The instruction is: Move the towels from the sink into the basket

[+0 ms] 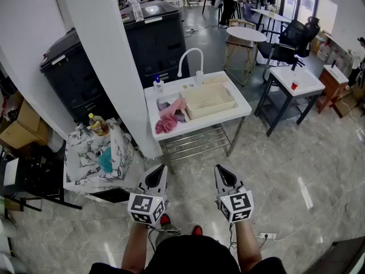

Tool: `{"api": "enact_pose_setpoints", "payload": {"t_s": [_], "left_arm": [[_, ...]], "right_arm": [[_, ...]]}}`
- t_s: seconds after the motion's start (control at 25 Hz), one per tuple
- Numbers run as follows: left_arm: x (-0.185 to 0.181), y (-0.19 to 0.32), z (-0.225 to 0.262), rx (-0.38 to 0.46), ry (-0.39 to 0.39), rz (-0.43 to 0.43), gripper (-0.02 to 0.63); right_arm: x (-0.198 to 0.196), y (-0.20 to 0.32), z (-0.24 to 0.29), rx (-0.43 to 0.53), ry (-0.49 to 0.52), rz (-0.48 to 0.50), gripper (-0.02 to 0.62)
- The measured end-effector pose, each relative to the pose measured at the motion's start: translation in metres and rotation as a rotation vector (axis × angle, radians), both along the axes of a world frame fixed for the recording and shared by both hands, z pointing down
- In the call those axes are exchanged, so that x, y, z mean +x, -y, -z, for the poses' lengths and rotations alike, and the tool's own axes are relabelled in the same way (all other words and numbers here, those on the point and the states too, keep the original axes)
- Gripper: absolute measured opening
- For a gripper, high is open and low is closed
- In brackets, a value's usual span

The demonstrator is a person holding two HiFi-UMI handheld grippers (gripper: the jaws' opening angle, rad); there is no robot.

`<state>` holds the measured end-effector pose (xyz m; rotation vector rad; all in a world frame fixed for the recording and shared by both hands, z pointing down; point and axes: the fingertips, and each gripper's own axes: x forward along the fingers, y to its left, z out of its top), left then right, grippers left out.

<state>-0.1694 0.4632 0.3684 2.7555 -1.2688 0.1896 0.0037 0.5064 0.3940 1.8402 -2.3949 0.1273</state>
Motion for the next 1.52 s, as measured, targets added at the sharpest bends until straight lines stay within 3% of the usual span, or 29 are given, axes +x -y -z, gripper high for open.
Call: {"api": "enact_pose_setpoints", "payload": {"t_s": [0.56,1.16,1.52], "left_arm": [[0.003,0.028,-0.004,-0.013,0.014,0.027,0.008],[-0.009,0.203,-0.014,-0.031,0.007,0.017,0.008],[-0.035,0.293,-0.024,-0.047,-0.015,0.017,0.008]], "right_arm": [[-0.005,0.037,-0.006,-0.029,0.016,0.046,0.031],[-0.030,0.212,-0.008,-0.040,0.010,0.061,0.031],[-0.054,0.303,-0.015,-0.072,-0.010,0.063,0.031]]}}
